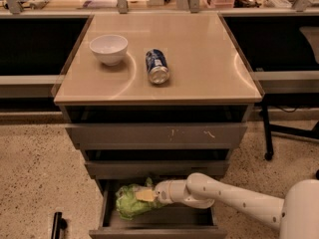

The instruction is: Pick green rice chip bag from bottom drawer and place on counter

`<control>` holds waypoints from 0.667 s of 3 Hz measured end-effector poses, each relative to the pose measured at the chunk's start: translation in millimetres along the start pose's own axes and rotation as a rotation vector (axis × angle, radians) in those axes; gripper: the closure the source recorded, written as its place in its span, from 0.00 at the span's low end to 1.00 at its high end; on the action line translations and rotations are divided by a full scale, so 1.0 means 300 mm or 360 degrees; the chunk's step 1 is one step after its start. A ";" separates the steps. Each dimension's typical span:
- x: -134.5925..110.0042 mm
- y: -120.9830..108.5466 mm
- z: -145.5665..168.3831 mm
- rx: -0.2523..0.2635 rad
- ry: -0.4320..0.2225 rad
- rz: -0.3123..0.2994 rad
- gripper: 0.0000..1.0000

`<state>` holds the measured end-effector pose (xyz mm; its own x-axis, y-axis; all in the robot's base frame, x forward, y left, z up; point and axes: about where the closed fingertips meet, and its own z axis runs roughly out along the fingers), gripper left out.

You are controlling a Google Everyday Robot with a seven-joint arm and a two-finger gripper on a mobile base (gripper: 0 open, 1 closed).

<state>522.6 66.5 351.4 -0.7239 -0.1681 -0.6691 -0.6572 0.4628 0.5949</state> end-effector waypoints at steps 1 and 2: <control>-0.048 0.089 -0.057 0.0037 0.0036 -0.0093 1.00; -0.083 0.278 -0.169 0.0085 0.0110 -0.0172 1.00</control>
Offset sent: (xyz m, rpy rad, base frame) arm -0.0891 -0.0217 0.2393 -0.2964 -0.2448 0.1651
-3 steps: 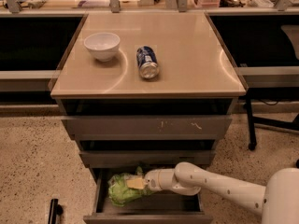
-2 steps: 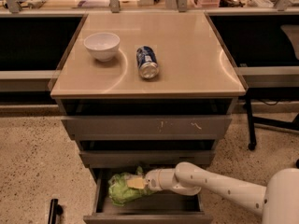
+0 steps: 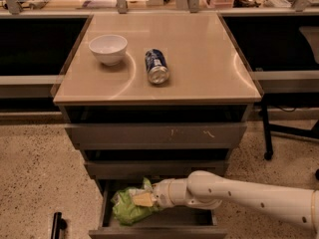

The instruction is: Pick green rice chip bag from bottom drawer and place on counter

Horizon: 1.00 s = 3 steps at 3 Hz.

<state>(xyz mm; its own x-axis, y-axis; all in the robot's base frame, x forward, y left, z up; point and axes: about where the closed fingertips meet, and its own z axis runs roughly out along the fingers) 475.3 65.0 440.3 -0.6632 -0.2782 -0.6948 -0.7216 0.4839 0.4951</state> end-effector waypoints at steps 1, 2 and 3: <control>-0.076 0.164 -0.181 0.0037 0.0014 -0.0204 1.00; -0.119 0.159 -0.241 0.0099 -0.0001 -0.0246 1.00; -0.117 0.161 -0.237 0.0094 0.0000 -0.0246 1.00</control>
Offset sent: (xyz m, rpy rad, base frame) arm -0.0288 -0.0116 0.0601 -0.0417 -0.0933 0.0523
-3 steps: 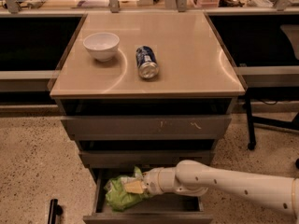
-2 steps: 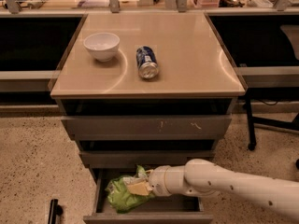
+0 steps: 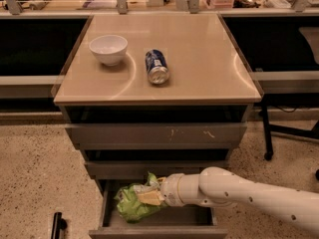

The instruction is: Pick green rice chip bag from bottom drawer and place on counter

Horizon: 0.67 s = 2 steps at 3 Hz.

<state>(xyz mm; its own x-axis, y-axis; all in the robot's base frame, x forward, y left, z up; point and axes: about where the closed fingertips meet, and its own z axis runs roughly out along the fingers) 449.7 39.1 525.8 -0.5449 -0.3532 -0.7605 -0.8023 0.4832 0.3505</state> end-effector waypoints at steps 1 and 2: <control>0.003 0.001 -0.107 0.0091 -0.0031 -0.0028 1.00; -0.016 0.057 -0.307 0.0209 -0.0066 -0.0199 1.00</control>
Offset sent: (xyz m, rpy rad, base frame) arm -0.0653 -0.1592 0.1158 -0.1346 -0.3171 -0.1587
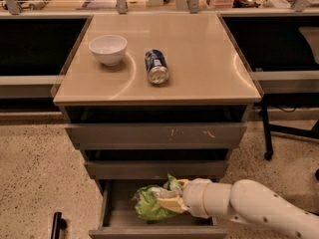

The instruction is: Pick green rice chip bag from bottom drawer and place on counter

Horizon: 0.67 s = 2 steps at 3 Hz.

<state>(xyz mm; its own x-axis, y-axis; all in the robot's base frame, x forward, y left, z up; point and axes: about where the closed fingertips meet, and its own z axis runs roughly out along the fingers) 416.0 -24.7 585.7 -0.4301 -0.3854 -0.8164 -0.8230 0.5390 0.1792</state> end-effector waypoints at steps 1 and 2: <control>-0.011 0.000 -0.151 0.0113 -0.0077 -0.0118 1.00; 0.036 -0.036 -0.236 0.0217 -0.0093 -0.0072 1.00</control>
Offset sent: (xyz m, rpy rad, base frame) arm -0.0136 -0.0272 0.0247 -0.0160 -0.0977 -0.0182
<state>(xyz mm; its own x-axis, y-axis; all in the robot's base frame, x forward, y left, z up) 394.1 -87.8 613.8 -0.3680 -0.3692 -0.8534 -0.7812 0.6205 0.0684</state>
